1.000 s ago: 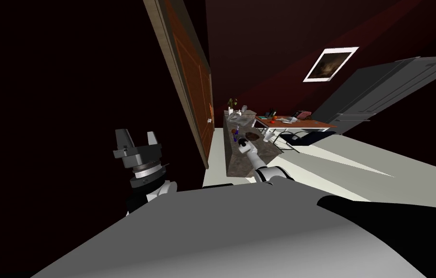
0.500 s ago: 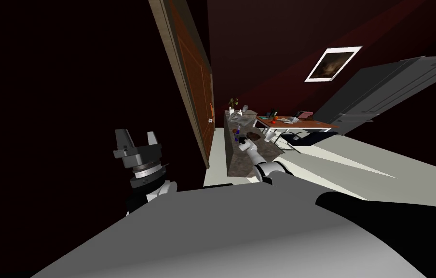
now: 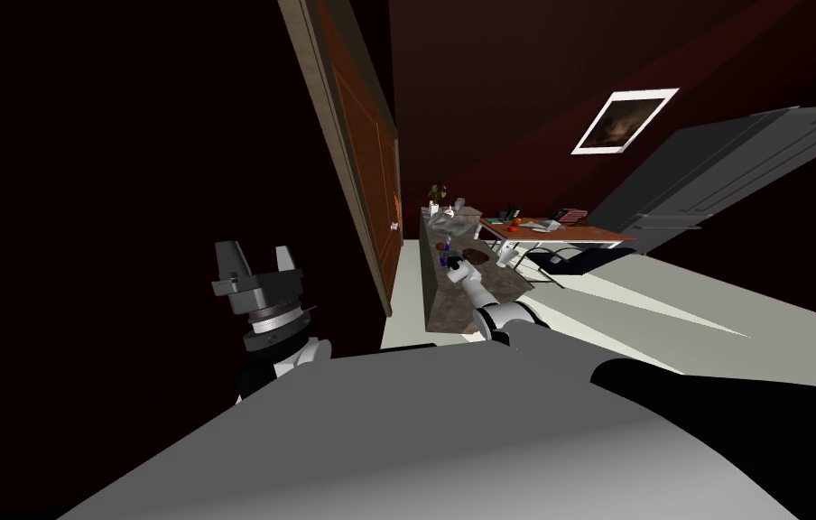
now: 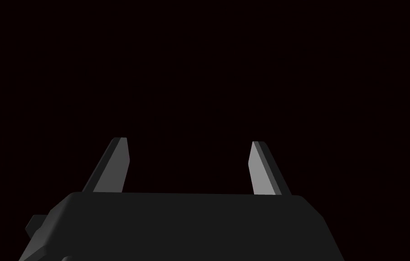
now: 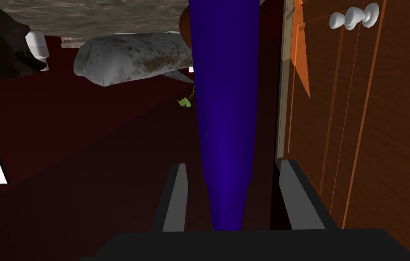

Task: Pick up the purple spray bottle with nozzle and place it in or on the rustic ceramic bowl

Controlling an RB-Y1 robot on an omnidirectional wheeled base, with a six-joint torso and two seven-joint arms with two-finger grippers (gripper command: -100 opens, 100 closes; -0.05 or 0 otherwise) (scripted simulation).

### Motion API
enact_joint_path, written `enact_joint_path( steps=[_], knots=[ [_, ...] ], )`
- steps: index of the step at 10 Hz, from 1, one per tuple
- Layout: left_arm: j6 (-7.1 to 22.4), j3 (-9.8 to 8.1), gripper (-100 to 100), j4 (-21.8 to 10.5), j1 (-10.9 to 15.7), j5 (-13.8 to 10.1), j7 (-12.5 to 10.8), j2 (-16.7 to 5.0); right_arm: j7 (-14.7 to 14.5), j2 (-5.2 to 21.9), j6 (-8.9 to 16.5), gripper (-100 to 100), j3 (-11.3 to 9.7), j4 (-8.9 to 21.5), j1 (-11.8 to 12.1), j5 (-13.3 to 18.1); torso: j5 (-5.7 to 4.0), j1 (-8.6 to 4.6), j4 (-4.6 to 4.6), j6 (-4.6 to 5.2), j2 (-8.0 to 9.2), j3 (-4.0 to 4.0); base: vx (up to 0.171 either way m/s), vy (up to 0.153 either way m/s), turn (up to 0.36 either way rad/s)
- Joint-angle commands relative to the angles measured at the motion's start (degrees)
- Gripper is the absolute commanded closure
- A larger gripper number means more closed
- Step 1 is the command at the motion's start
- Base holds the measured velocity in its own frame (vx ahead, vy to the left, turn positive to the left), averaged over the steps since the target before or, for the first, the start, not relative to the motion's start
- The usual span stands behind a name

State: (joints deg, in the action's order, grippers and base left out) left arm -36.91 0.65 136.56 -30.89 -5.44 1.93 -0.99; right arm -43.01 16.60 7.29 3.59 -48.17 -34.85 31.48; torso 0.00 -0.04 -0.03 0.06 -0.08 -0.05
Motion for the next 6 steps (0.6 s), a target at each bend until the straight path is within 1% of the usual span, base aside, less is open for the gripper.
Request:
enact_joint_path(
  steps=[1, 4, 5, 6],
  knots=[
    [0.0, 0.0, 0, 0.0, 0.0, 0.0, 0.0, 0.0, 0.0, 0.0, 0.0, 100, 0.0, 0.0, 0.0, 0.0, 0.0, 0.0, 0.0, 0.0, 0.0, 0.0, 0.0, 0.0, 0.0],
    [0.0, 0.0, 0, 0.0, 0.0, 0.0, 0.0, 0.0, 0.01, 0.01, -0.02, 100, 0.01, -0.03, -0.03, 0.0, 0.0, 0.02, -0.01, -0.01, 0.05, 0.02, 0.0, 0.0, 0.0],
    [0.0, 0.0, 0, 0.0, 0.0, 0.0, 0.0, 0.0, 0.0, 0.01, -0.02, 0, 0.0, -0.03, -0.03, 0.0, -0.01, 0.01, -0.01, -0.01, 0.05, 0.02, 0.0, 0.0, 0.0],
    [0.0, 0.0, 0, 0.0, 0.0, 0.0, 0.0, 0.0, 0.0, 0.01, -0.02, 100, 0.0, -0.03, -0.03, 0.0, -0.01, 0.01, -0.01, -0.01, 0.05, 0.02, 0.0, 0.0, 0.0]
  ],
)
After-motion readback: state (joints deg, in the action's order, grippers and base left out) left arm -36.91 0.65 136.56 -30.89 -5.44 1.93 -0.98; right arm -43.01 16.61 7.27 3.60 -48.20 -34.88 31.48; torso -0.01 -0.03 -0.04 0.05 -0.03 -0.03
